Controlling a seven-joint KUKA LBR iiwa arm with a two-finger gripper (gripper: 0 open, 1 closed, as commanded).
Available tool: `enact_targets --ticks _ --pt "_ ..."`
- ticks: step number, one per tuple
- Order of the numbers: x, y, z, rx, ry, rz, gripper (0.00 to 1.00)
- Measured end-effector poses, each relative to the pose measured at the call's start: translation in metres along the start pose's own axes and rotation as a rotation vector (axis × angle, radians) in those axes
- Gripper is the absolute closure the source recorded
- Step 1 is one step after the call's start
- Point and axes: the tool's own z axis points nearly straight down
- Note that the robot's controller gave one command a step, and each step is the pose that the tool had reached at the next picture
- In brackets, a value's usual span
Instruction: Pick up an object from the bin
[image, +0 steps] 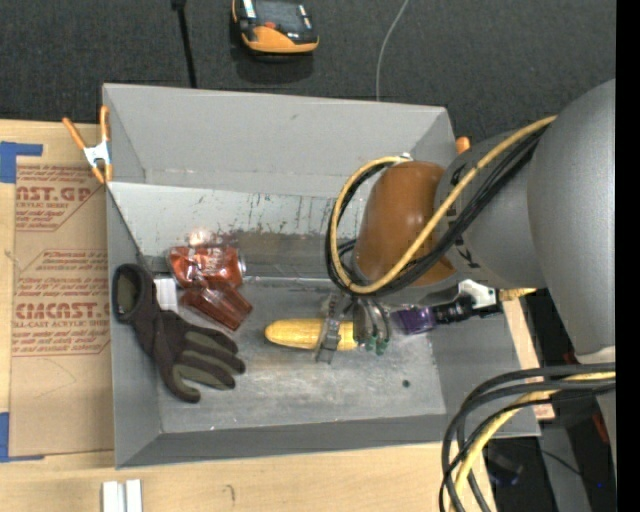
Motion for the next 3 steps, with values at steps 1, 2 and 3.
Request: enact_targets --ticks 1,2,3 --pt "0.0 0.0 -0.005 0.0 0.0 0.0 1.0" --pt "0.001 0.0 -0.01 0.001 0.004 0.0 1.0" --pt "0.001 0.0 -0.022 0.001 0.004 0.0 1.0"
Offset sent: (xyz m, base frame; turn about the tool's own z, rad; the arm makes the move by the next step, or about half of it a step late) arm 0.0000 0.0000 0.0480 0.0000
